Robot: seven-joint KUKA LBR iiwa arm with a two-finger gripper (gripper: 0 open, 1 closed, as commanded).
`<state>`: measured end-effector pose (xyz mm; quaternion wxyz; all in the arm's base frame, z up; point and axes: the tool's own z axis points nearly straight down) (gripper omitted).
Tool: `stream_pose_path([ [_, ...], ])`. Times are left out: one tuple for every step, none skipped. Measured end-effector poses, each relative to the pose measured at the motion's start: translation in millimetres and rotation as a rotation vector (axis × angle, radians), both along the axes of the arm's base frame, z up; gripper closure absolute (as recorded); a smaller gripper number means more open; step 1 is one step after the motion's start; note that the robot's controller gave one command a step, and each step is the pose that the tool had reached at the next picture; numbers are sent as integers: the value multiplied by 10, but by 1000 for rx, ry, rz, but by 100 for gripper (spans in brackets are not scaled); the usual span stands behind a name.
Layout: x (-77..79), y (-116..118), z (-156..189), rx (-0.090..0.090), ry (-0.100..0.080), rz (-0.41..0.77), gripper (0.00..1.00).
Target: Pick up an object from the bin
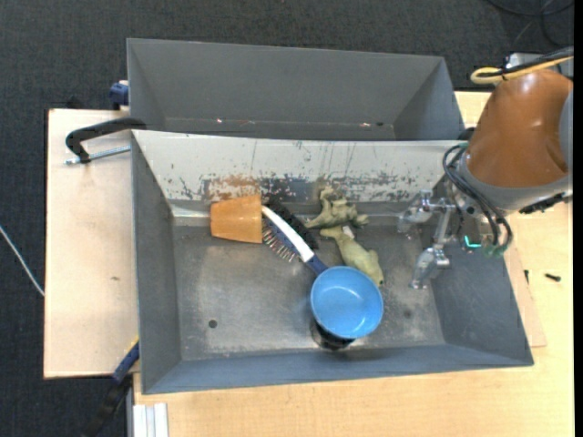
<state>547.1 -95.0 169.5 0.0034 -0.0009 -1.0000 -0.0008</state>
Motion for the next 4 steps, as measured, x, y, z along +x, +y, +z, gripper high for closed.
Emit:
stream_pose_path([
  [105, -80, 72, -2, -13, -119, 0],
  [-191, 537, -981, -3, -18, 39, 0],
  [-285, 1130, -957, -2, -16, 226, 0],
  [-267, 1132, -943, -2, -24, 226, 100],
])
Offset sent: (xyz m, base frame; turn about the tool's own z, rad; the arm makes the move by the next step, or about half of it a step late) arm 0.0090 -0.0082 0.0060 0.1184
